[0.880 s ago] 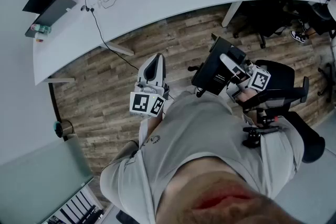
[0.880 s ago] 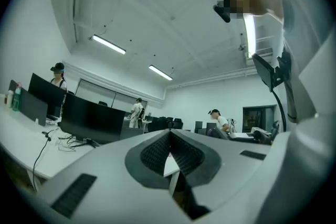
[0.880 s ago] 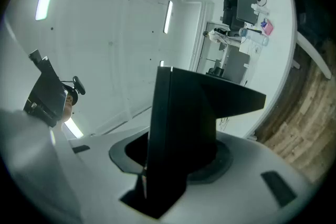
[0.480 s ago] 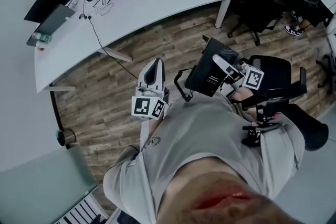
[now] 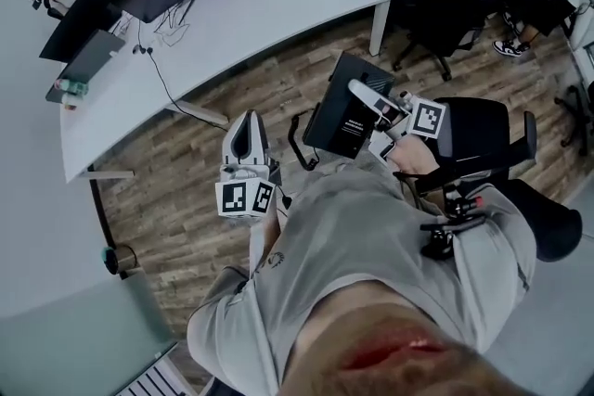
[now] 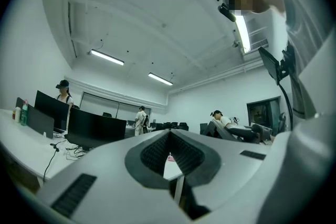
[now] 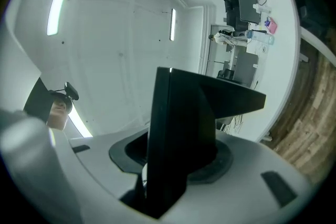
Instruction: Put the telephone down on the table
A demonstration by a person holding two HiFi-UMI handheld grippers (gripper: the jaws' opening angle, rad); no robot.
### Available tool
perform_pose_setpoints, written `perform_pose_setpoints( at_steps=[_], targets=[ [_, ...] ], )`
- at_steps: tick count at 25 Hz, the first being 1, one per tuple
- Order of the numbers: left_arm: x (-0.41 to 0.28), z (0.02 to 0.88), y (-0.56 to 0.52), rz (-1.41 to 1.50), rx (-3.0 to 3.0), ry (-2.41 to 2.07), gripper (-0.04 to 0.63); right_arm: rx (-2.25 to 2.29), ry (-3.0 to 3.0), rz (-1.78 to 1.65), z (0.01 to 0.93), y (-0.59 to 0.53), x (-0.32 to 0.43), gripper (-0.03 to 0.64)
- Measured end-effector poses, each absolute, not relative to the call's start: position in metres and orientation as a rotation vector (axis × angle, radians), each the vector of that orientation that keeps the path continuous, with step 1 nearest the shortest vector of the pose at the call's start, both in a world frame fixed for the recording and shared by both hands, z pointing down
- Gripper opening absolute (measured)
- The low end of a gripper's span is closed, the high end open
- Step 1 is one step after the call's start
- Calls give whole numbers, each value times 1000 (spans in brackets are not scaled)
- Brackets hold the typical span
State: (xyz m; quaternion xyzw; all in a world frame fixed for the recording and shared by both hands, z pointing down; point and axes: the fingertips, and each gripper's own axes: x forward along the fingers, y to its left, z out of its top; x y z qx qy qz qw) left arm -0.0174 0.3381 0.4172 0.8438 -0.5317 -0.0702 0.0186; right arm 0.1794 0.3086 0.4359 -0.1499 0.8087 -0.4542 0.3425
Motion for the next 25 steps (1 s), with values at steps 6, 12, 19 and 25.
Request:
perform_pose_setpoints(
  at_steps=[6, 12, 19, 25],
  targets=[
    [1, 419, 349, -200, 2574, -1716, 9, -335, 2134, -1194, 432, 294, 192, 186],
    [6, 407, 343, -84, 2595, -1730, 9, -347, 2136, -1237, 457, 280, 192, 186],
    [-9, 408, 329, -95, 2624, -1759, 9, -320, 2095, -1245, 469, 274, 179, 186],
    [-32, 417, 294, -140, 2626, -1764, 9, -363, 2128, -1196, 466, 253, 165, 186]
  ],
)
